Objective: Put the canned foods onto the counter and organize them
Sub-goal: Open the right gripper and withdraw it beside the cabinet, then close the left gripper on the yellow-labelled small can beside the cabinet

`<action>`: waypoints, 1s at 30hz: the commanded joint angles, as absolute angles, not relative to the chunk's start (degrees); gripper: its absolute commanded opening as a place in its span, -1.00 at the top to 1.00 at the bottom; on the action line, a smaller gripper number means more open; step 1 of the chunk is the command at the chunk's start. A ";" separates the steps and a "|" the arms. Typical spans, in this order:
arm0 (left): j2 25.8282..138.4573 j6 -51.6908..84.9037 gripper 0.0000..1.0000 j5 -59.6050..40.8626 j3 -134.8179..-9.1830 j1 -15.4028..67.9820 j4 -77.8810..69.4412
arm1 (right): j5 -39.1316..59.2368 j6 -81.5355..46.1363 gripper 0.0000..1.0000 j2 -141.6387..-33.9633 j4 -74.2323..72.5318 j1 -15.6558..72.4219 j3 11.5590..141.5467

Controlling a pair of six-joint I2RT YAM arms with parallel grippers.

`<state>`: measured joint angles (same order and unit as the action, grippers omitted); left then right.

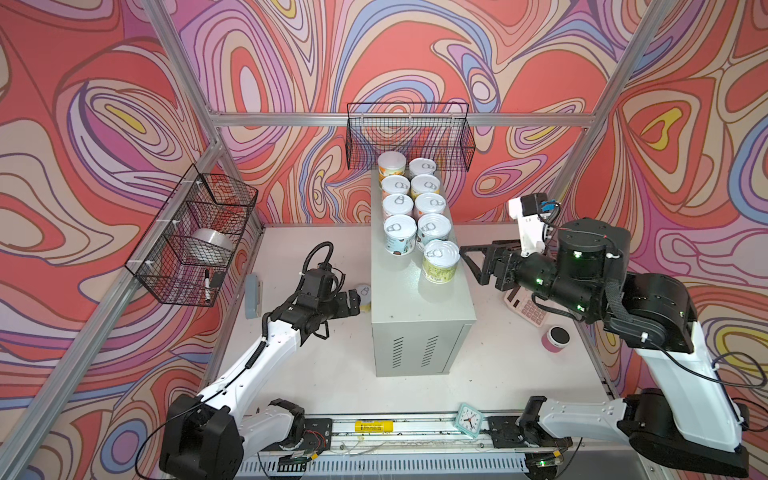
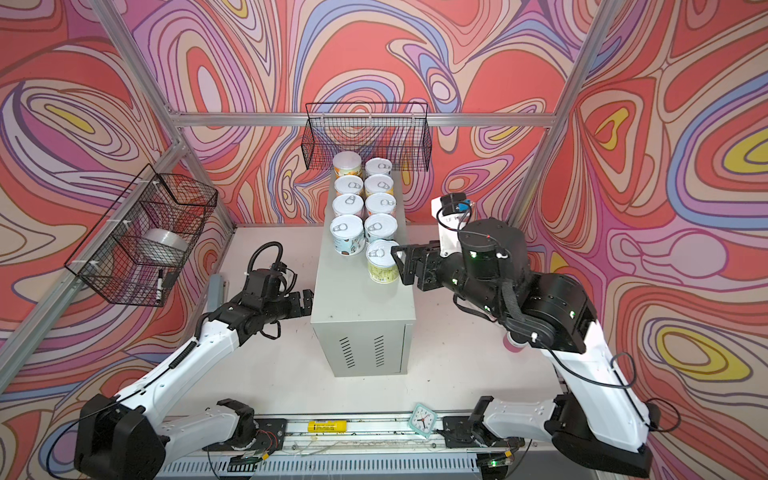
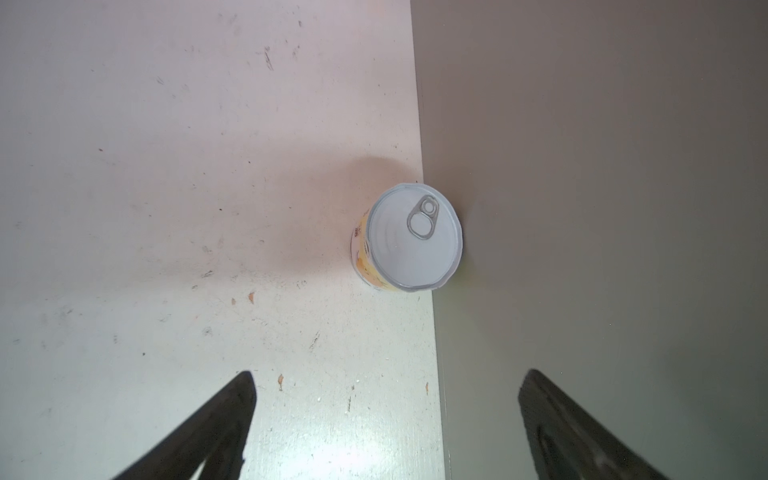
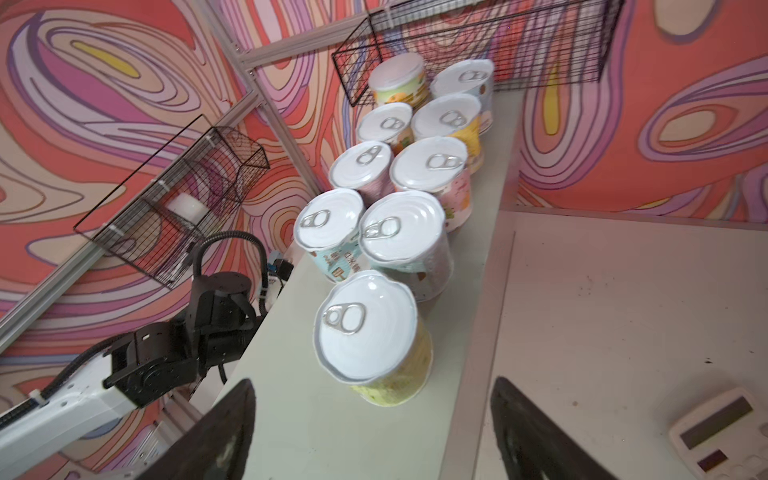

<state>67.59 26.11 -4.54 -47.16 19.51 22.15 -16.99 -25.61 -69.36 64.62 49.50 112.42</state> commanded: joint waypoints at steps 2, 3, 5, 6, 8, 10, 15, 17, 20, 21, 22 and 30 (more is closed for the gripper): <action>71.37 24.24 -1.00 -7.20 -48.81 20.07 18.30 | -32.67 -29.97 -0.92 -68.78 67.54 49.59 108.35; 72.47 23.81 -0.99 -6.85 -49.23 20.07 18.50 | -35.00 -30.90 -0.94 -67.70 67.05 49.42 106.62; 73.68 22.97 -0.98 -5.67 -49.79 20.17 18.82 | -38.32 -32.00 -0.95 -65.79 66.64 48.23 103.71; 73.82 22.73 -0.99 -5.22 -49.66 20.16 18.52 | -38.79 -31.78 -0.95 -65.34 66.67 47.00 102.86; 74.00 22.46 -0.98 -4.56 -49.41 20.13 17.92 | -35.48 -30.97 -0.96 -65.13 66.99 41.77 101.59; 74.18 22.42 -0.97 -4.63 -49.58 20.19 17.31 | -29.66 -29.80 -0.97 -65.09 66.01 35.42 99.42; 74.29 21.88 -0.97 -5.24 -49.85 20.16 16.79 | -21.45 -27.95 -0.96 -64.25 60.20 25.06 91.72; 74.27 21.63 -0.97 -5.17 -49.76 20.20 16.59 | -14.96 -27.77 -0.97 -64.25 56.98 19.27 88.81; 74.60 21.33 -0.97 -5.73 -49.59 20.20 15.87 | -3.34 -28.21 -0.96 -64.99 52.17 8.92 83.72; 74.70 21.20 -0.97 -5.87 -49.66 20.28 15.76 | 1.22 -28.76 -0.97 -65.33 50.42 5.21 81.89; 74.88 21.27 -0.97 -5.93 -49.66 20.27 15.65 | 6.92 -29.75 -0.96 -65.76 48.31 0.90 79.24; 74.63 20.31 -0.99 -5.64 -48.07 21.00 12.96 | 11.20 -30.97 -0.96 -66.19 40.46 -5.63 67.59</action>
<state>74.15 21.47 -5.58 -48.14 20.67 15.62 7.90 -30.96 -66.94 45.17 -5.54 68.51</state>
